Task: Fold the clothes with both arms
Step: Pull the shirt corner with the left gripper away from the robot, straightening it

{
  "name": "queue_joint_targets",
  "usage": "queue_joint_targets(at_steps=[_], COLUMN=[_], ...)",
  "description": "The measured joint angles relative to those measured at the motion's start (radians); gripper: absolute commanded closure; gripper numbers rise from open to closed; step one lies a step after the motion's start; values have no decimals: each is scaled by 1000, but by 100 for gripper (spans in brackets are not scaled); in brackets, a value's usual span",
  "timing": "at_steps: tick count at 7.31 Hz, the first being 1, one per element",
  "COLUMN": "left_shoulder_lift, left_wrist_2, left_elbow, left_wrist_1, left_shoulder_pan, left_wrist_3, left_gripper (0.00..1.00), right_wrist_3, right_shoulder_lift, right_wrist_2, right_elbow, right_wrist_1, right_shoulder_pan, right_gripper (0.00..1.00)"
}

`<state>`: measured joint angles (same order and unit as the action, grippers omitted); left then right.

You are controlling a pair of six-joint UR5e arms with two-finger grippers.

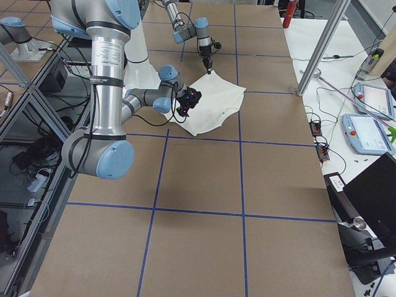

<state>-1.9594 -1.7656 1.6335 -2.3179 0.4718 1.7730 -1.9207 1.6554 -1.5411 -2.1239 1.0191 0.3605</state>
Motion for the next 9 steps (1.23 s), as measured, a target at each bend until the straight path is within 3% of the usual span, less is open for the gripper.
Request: queue_joint_targets(at_steps=[2,4,7,8,9], left_shoulder_lift=[-4,-82,-376,-429,-455], left_wrist_2=[0,-1,0,0,0], left_elbow=[-9,-110,-506,-585,-617], left_wrist_1=[0,-3,-76,-115,-134], left_shoulder_pan=[56,169,295,307,314], left_wrist_3=[-29,-130,-214,-220,-223], left_gripper=[100,100,100,63,62], right_wrist_3=[1,1,-10,-13,-20], right_shoulder_lift=[-4,-17,-83,-103,-139], right_wrist_2=[3,8,11,12,12], right_elbow=[13,14,18,22,42], right_wrist_1=[-1,-2,0,3,7], right_shoulder_pan=[1,5,8,7,6], right_gripper=[0,0,0,0,0])
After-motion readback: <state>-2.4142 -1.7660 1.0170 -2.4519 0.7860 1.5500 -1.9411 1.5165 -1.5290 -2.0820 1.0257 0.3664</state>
